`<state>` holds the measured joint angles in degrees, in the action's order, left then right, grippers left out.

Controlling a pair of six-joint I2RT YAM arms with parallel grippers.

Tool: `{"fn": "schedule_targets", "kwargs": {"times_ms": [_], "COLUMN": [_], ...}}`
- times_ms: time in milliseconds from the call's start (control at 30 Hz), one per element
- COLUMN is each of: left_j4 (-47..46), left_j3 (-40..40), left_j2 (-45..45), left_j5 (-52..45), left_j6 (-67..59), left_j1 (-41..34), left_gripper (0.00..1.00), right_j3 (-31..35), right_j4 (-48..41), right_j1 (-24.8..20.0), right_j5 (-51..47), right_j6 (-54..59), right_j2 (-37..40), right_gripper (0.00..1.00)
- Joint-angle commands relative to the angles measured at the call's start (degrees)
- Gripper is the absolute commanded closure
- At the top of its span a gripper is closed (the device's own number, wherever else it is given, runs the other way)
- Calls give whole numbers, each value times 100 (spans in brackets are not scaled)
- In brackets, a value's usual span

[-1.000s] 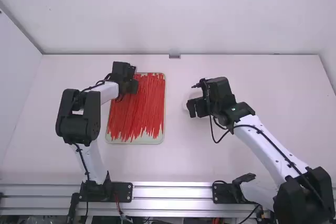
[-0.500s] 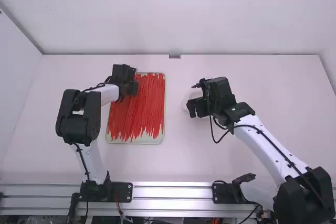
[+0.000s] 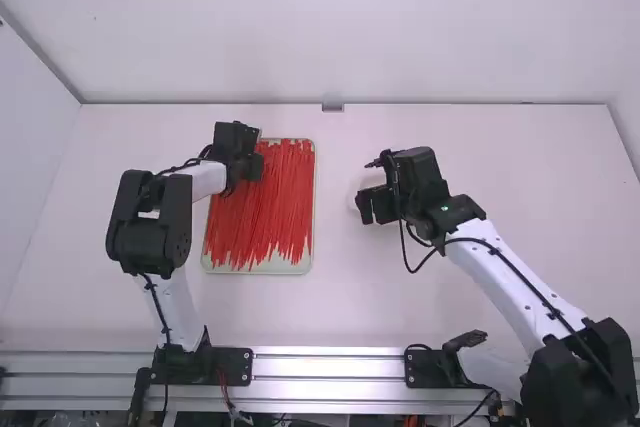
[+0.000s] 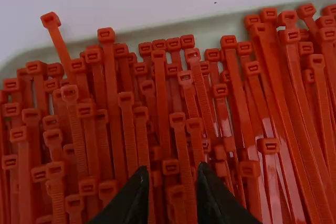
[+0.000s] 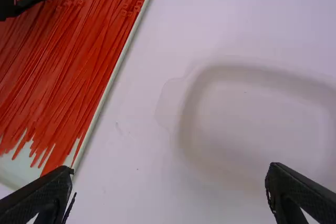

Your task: Fasten the cable tie

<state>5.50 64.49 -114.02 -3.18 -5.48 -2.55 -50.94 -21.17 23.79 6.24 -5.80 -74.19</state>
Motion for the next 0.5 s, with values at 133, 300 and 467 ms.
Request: {"fn": "schedule_targets", "kwargs": {"times_ms": [133, 300, 467], "left_j4": [59, 120, 114], "left_j3": [-81, -81, -76], "left_j2": [-170, -319, -354], "left_j5": [-44, -85, -52], "left_j6": [-52, -37, -35], "left_j1": [-46, -44, -44], "left_gripper": [75, 76, 79], "right_j3": [-9, -9, -9], "right_j4": [-7, -11, -9], "right_j1": [26, 26, 26], "right_j5": [-4, -4, -2], "right_j6": [-2, 0, -2], "right_j2": [-37, -37, -37], "right_gripper": [2, 2, 2]}}
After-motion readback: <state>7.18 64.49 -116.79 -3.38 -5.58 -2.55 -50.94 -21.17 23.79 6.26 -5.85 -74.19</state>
